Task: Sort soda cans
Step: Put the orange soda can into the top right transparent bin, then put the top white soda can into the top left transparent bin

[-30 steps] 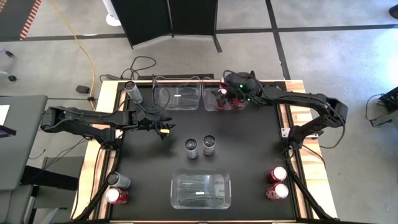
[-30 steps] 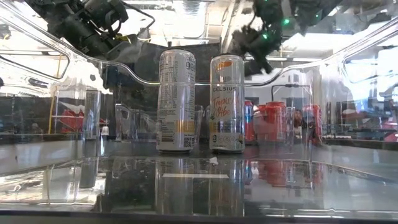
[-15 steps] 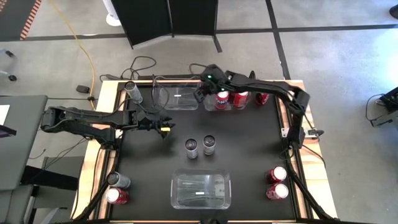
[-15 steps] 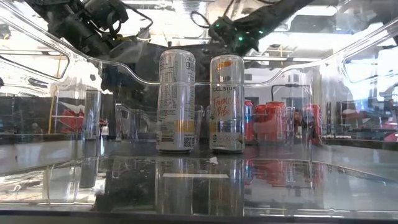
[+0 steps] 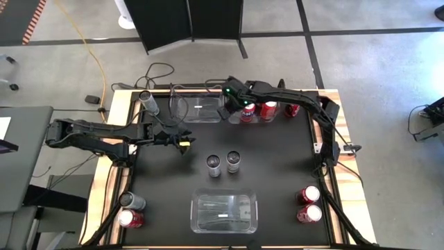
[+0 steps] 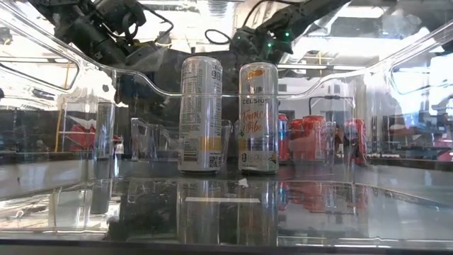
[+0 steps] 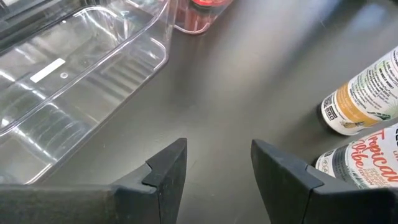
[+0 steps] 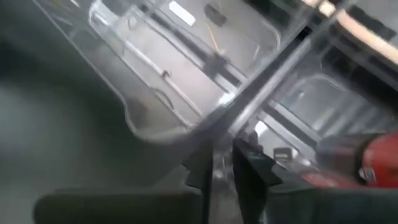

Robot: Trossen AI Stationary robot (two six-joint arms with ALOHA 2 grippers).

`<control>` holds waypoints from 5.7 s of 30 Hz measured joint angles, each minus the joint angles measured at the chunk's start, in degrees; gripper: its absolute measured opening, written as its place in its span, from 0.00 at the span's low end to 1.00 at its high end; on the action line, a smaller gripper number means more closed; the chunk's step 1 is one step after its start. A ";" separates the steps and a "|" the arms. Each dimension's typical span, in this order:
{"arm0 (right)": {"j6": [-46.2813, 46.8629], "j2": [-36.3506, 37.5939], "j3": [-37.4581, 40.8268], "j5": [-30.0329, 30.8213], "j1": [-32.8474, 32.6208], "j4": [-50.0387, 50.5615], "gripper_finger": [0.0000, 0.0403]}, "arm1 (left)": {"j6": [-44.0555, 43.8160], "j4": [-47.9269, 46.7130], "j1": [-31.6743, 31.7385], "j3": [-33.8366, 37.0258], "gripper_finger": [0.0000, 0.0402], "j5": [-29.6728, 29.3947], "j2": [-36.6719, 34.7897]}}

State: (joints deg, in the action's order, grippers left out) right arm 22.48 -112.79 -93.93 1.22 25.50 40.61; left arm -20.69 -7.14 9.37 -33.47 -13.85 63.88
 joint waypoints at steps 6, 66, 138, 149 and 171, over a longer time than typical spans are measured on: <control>-0.92 -0.08 0.13 0.21 0.23 5.61 0.09 | 1.16 -0.02 0.00 0.00 0.43 0.00 -0.02; -4.44 19.11 0.07 9.13 1.32 10.53 0.32 | -7.66 -43.33 22.10 -26.92 0.64 -10.08 -8.14; -15.49 19.04 0.09 6.03 7.32 18.13 0.63 | -22.24 -48.11 42.38 -28.33 0.66 -18.99 16.71; -15.65 19.03 0.10 6.04 7.30 19.35 0.63 | -20.31 -52.08 41.19 -31.75 0.62 -15.16 16.28; -12.54 19.52 0.13 5.78 7.52 19.39 0.63 | -5.97 -58.20 30.35 -60.94 0.62 -14.91 17.54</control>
State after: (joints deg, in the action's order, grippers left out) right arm 9.94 -93.27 -93.80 7.01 33.01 59.99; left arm -26.66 -65.34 39.71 -94.41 -28.75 81.42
